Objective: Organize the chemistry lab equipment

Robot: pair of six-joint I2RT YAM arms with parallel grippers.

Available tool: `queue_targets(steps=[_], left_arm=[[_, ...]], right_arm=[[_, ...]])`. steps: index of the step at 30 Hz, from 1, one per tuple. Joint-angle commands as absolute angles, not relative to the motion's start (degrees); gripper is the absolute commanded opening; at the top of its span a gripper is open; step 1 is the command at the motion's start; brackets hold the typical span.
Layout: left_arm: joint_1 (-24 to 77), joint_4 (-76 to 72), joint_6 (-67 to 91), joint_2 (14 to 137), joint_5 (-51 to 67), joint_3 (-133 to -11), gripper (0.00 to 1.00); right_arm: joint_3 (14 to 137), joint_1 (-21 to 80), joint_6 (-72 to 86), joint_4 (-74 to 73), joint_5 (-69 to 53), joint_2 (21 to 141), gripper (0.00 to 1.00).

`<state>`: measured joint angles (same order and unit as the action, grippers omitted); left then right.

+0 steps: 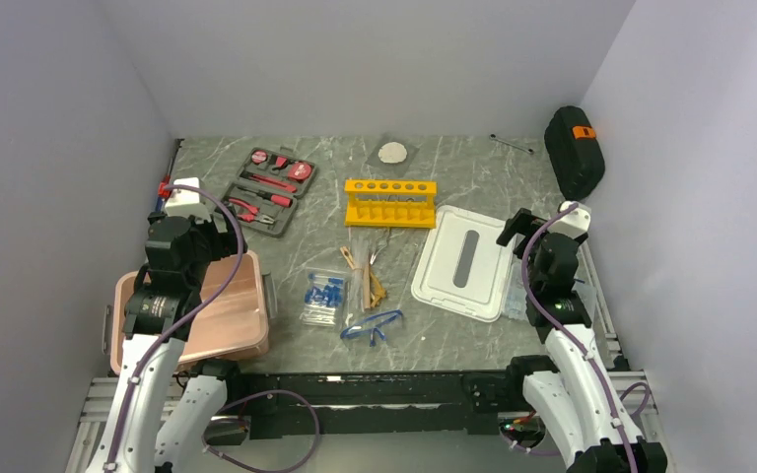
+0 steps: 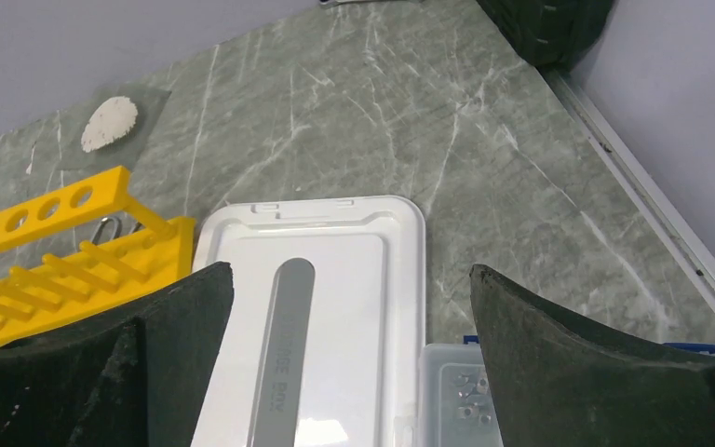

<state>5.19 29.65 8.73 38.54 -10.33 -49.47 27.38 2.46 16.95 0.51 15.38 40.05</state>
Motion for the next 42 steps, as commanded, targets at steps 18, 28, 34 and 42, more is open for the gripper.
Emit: queue_targets(steps=[18,28,34,42], left_arm=[[6.1,25.5,7.4,45.6,-2.7,-58.5,0.99],[6.2,23.2,6.1,45.1,-2.7,-52.1,0.99],[6.2,23.3,6.3,45.8,-3.5,-51.8,0.99],[6.4,23.6,6.8,46.1,-4.1,-51.6,0.99]], right_arm=[[36.3,2.7,18.6,-8.2,3.5,42.5,0.89],[41.2,15.8,22.2,-5.6,4.5,58.5,0.77],[45.7,28.4,29.8,-2.5,12.1,71.3,0.70],[55.1,36.9,34.7,-6.1,19.0,88.7,0.60]])
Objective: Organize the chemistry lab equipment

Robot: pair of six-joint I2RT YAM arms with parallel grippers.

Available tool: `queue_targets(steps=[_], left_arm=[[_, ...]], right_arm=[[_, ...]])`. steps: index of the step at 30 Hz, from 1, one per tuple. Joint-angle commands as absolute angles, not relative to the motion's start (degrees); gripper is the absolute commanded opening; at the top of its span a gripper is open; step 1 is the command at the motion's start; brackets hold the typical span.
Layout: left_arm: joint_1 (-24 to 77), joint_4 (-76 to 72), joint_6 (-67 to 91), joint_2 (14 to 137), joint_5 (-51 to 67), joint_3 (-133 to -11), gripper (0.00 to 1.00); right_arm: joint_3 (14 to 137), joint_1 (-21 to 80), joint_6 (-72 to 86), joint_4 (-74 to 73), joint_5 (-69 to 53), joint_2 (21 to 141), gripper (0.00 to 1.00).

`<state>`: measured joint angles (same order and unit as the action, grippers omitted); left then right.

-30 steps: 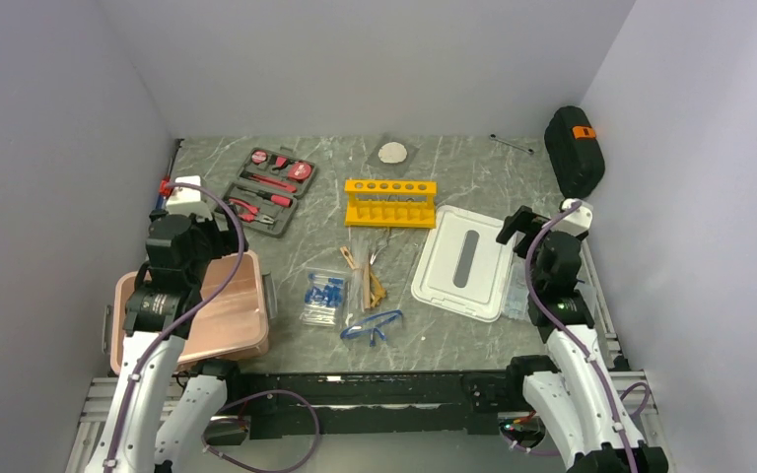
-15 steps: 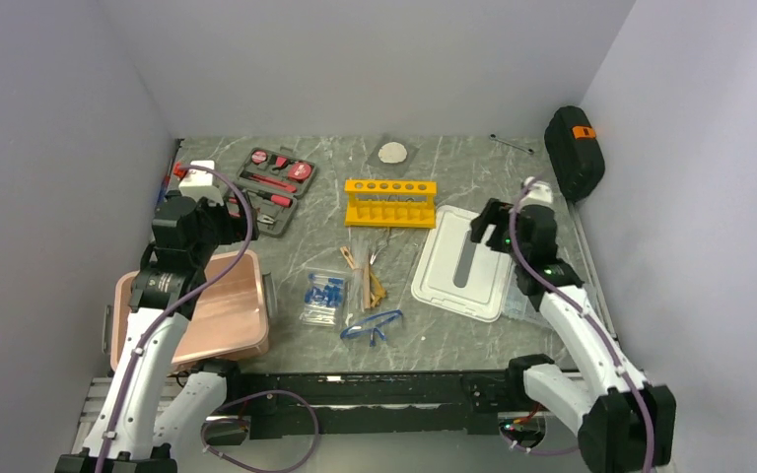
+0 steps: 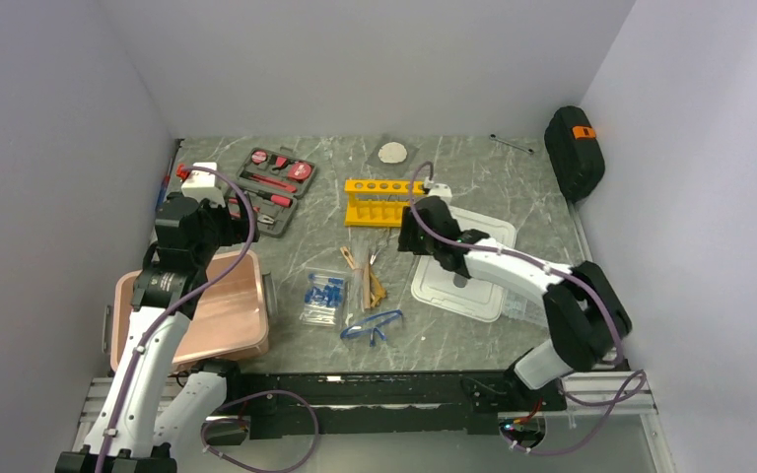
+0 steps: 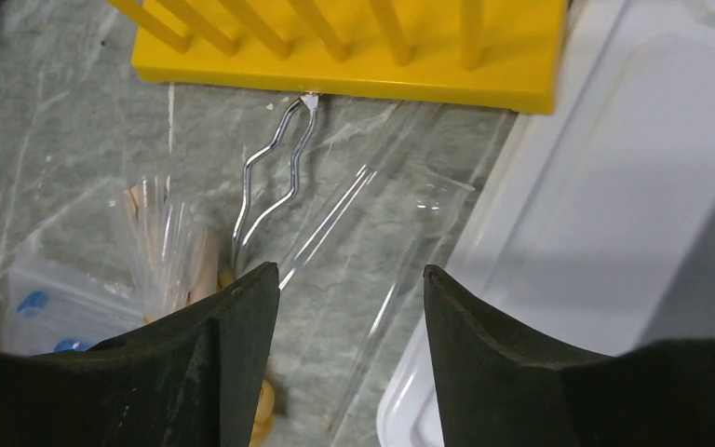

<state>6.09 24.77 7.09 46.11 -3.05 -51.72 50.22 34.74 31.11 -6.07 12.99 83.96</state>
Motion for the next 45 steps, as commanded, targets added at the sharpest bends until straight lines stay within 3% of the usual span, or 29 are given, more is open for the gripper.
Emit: queue_targets(steps=[1,15,27,45], left_arm=[[6.4,23.6,6.8,46.1,-4.3,-51.6,0.99],[7.4,24.1,6.7,46.5,-5.6,-51.8,0.99],[8.0,24.3,6.4,46.6,-6.5,-51.7,0.99],[8.2,24.7,5.6,46.6,-8.0,-51.5,0.99]], right_arm=[[56.0,37.5,34.9,-6.6,19.3,90.3,0.60],[65.5,40.0,36.1,-11.1,20.5,105.5,0.49],[65.6,39.6,37.1,-12.0,21.2,109.3,0.46],[59.7,39.8,38.3,-11.5,12.7,104.8,0.25]])
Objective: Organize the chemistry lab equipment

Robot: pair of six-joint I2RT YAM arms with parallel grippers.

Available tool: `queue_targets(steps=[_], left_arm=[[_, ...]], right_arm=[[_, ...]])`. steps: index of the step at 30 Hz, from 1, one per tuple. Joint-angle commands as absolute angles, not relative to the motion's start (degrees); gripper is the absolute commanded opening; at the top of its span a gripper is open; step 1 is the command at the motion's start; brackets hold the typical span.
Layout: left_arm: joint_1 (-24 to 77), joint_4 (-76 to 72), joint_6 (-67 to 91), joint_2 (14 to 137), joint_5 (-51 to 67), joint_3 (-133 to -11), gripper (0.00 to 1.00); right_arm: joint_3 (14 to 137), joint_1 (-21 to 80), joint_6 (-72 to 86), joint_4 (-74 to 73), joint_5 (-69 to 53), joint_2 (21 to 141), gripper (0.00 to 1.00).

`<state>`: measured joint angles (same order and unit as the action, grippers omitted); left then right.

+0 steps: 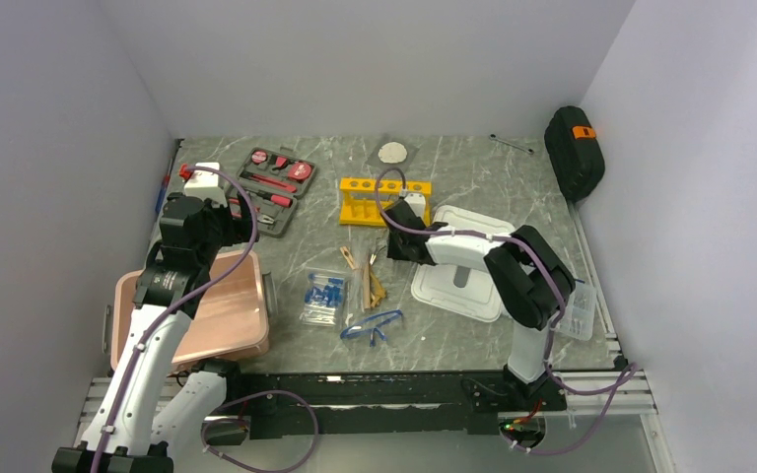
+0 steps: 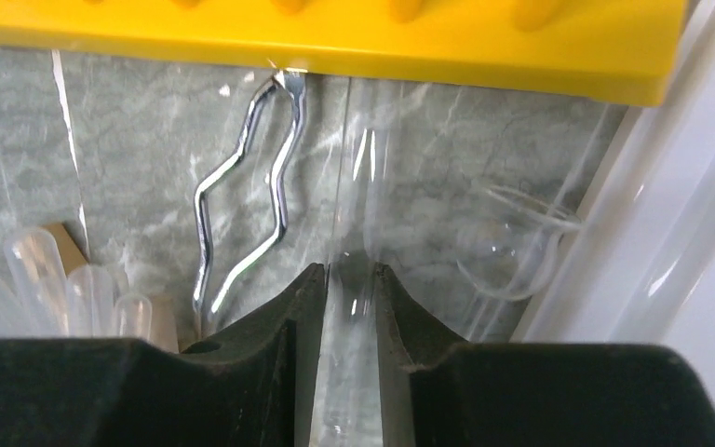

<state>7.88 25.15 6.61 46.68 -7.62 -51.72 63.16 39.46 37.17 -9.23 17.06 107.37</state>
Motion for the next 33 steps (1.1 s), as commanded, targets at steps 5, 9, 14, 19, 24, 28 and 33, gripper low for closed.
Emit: queue_targets(steps=[5,9,14,19,24,28,33], left_arm=[[8.2,24.7,5.7,46.6,-7.9,-51.4,0.99],[8.2,24.5,6.0,46.6,-7.3,-51.4,0.99],[8.3,24.2,6.6,46.9,-5.2,-51.3,0.99],[9.5,22.9,9.6,47.3,0.4,-52.5,0.94],[12.7,19.5,15.0,47.7,6.6,-53.2,0.92],[17.3,15.3,19.6,48.9,10.3,-52.7,0.93],[19.2,10.1,24.8,53.9,17.0,-50.6,0.93]], right_arm=[[57.0,40.7,38.6,-11.0,10.6,101.6,0.22],[55.7,42.3,38.5,-11.8,10.9,99.2,0.21],[52.8,44.0,39.3,-12.2,10.8,94.8,0.21],[48.8,45.7,39.0,-9.0,10.8,89.7,0.20],[45.7,46.4,37.0,-3.3,10.6,86.6,0.19],[45.9,47.0,35.2,-0.6,10.2,85.6,0.18],[46.5,48.7,32.7,4.7,9.8,83.3,0.18]])
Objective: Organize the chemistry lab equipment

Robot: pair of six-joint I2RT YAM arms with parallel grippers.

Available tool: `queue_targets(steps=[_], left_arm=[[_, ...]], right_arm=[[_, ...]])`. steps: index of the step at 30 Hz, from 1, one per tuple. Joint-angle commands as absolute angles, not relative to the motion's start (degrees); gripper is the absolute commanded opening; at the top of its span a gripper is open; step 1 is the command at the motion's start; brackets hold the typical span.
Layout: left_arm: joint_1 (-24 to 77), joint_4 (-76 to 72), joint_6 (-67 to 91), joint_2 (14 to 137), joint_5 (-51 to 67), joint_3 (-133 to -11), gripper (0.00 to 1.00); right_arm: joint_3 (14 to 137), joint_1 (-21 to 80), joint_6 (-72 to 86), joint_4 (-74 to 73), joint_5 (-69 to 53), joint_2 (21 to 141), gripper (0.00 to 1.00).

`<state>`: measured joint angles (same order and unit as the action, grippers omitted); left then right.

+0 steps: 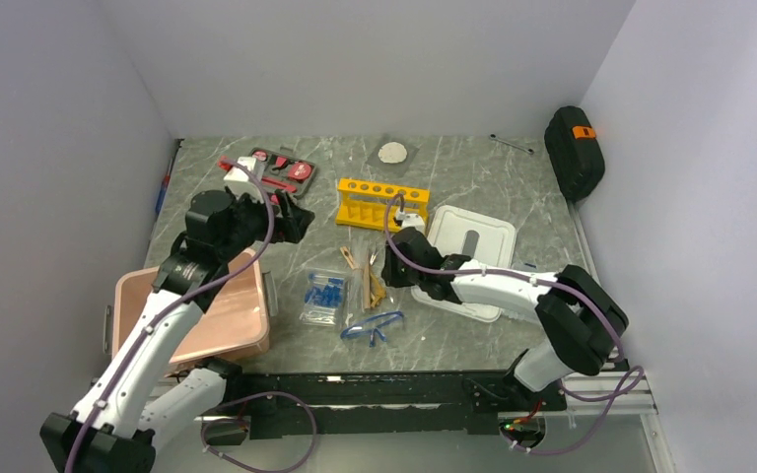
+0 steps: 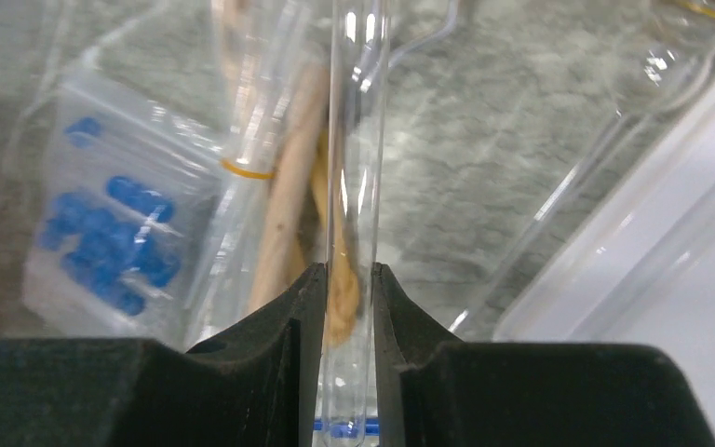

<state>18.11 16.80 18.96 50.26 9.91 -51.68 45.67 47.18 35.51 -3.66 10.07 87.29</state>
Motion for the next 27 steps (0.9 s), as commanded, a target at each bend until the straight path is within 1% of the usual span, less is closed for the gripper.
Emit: queue_targets(steps=[1,6,12,18,23,27], left_arm=[[19.4,9.3,25.7,55.1,18.4,-50.3,0.93],[20.8,3.4,31.0,60.0,23.6,-47.9,0.93],[21.3,2.5,34.5,64.9,25.7,-47.2,0.93],[21.4,0.5,37.7,68.5,27.4,-46.2,0.88],[22.0,0.6,39.2,71.1,28.4,-46.0,0.82],[22.3,-1.1,40.1,71.8,29.4,-45.6,0.67]], right_arm=[[46.8,49.2,32.3,5.6,9.8,83.0,0.18],[48.3,51.0,31.1,9.6,10.7,83.1,0.18],[48.7,54.0,29.3,14.3,11.4,81.7,0.18],[48.5,56.4,28.2,17.3,12.0,80.7,0.19],[48.9,57.8,27.2,18.0,12.7,80.4,0.19],[49.1,58.5,26.7,18.5,13.0,80.9,0.19]])
